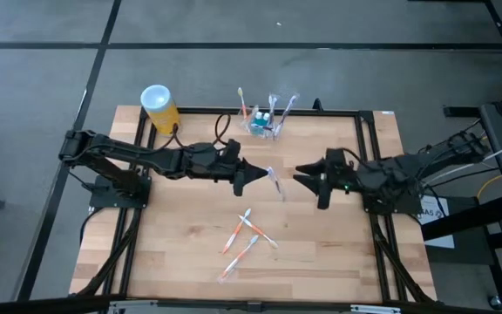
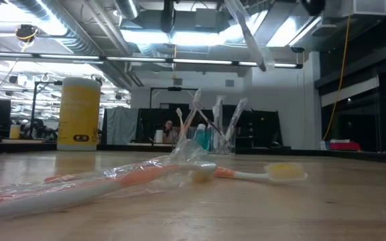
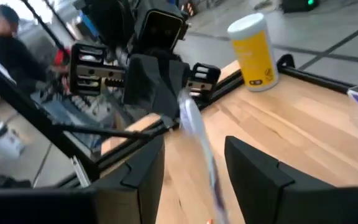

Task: Pick & Place toothbrushing station
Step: Put the purple toothbrush into the right section of the transparent organizer

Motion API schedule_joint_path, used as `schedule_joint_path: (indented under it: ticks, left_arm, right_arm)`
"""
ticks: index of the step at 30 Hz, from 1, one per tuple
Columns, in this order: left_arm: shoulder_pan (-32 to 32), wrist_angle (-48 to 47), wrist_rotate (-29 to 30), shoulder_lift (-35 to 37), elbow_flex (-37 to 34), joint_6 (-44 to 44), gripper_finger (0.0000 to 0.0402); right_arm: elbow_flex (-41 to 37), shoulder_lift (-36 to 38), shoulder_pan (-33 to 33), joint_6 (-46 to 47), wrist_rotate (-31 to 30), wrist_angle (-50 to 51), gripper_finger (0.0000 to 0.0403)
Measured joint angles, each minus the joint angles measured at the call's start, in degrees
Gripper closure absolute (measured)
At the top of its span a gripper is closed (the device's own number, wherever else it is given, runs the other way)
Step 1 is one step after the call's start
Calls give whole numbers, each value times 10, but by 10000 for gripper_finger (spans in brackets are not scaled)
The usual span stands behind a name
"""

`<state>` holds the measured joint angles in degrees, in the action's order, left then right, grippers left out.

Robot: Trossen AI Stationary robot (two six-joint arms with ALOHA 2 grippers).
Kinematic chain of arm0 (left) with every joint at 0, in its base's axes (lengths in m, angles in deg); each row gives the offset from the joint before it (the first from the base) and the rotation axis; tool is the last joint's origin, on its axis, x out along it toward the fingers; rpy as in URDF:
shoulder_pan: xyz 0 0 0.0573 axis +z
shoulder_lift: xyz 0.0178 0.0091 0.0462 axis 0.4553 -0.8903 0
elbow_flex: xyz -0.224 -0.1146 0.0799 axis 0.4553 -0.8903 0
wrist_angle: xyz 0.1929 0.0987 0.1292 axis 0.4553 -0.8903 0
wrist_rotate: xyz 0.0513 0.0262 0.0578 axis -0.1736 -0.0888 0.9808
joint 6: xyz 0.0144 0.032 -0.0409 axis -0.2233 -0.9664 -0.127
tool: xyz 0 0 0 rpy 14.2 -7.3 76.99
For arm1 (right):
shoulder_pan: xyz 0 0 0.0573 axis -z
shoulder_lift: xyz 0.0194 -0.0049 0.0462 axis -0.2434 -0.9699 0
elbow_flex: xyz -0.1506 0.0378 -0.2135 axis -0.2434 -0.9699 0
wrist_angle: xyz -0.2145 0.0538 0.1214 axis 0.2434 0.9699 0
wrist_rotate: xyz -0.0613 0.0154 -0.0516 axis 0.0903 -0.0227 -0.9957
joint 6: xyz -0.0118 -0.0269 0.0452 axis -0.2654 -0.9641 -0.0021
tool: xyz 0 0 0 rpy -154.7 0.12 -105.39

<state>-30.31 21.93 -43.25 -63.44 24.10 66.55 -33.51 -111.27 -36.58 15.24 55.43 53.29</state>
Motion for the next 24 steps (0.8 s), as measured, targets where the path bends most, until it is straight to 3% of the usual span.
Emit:
schedule_joint_path:
  ticks: [5, 9, 24]
  left_arm:
    - [6, 6, -17, 2, 0, 0, 400]
    - [15, 12, -29, 14, 0, -7, 400]
    - [21, 1, -53, 23, 0, -9, 400]
  right_arm:
    - [55, -43, 72, -2, 127, 80, 231]
    - [57, -77, 104, 2, 206, 87, 231]
    - [58, -135, 143, -14, 250, -4, 231]
